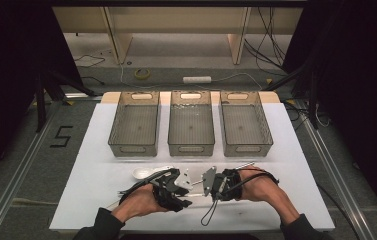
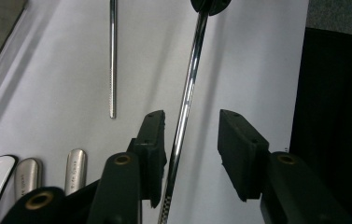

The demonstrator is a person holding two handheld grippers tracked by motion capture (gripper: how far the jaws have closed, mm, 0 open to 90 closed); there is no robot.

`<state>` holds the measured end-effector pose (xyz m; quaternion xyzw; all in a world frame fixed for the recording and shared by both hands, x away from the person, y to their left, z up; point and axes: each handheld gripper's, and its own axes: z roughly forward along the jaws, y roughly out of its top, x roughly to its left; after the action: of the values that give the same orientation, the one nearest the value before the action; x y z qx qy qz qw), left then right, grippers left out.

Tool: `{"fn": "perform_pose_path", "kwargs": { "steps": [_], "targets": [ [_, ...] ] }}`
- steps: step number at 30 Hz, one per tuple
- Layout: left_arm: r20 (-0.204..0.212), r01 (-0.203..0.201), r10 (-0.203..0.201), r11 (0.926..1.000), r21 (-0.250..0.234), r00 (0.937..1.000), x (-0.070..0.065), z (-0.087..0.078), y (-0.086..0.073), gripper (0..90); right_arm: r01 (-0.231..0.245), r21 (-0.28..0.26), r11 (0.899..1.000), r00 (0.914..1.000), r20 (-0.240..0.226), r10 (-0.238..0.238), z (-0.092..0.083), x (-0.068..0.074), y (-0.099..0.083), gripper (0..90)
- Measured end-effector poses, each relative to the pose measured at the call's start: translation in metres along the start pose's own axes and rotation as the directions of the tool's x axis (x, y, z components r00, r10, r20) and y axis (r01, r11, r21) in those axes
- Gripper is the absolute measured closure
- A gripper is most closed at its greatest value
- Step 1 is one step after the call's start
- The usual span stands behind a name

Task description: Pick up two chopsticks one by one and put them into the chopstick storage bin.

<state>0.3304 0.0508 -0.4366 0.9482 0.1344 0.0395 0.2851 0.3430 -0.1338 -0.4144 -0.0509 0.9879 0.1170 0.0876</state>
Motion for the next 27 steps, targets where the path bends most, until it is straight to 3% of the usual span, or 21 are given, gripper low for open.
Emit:
{"fn": "perform_pose_path", "kwargs": {
  "steps": [11,13,17,18,19,20,23,27],
  "targets": [
    [-0.003,-0.014,0.014,0.9998,0.014,0.9999,-0.0021,0.0014,0.0002,72.9,0.048,0.013,0.999,0.9987,-0.015,-0.048,0.0002,0.0004,0.0039,85.9],
    [-0.003,-0.016,0.017,0.9997,0.017,0.9999,-0.0023,0.0020,0.0003,75.3,0.025,0.006,1.000,0.9996,-0.017,-0.025,0.0003,0.0020,0.0046,86.0],
    [-0.005,-0.018,0.018,0.9998,0.009,0.9998,-0.0023,0.0010,0.0005,81.3,0.030,0.009,1.000,0.9993,-0.024,-0.029,-0.0004,0.0023,0.0050,85.9],
    [0.009,-0.011,0.011,0.9999,0.006,0.9999,-0.0012,0.0000,0.0002,81.7,0.054,0.018,0.998,0.9981,-0.031,-0.053,-0.0011,0.0011,0.0046,85.9],
    [0.025,-0.021,0.020,0.9997,0.009,0.9995,-0.0008,-0.0013,0.0000,82.5,0.041,0.003,0.999,0.9987,-0.031,-0.041,-0.0006,0.0022,0.0045,85.9],
    [0.025,-0.021,0.020,0.9997,0.009,0.9995,-0.0008,-0.0013,0.0000,83.2,0.066,0.007,0.998,0.9972,-0.034,-0.066,-0.0016,0.0011,0.0042,85.8],
    [0.039,-0.040,0.039,0.9991,0.013,0.9985,-0.0030,-0.0014,0.0003,84.5,0.071,-0.001,0.997,0.9967,-0.039,-0.071,-0.0022,0.0020,0.0042,85.8],
    [0.059,-0.037,0.036,0.9993,0.010,0.9976,-0.0037,-0.0015,0.0004,85.9,0.092,0.009,0.996,0.9949,-0.044,-0.091,-0.0027,0.0032,0.0047,85.5]
  ]
}}
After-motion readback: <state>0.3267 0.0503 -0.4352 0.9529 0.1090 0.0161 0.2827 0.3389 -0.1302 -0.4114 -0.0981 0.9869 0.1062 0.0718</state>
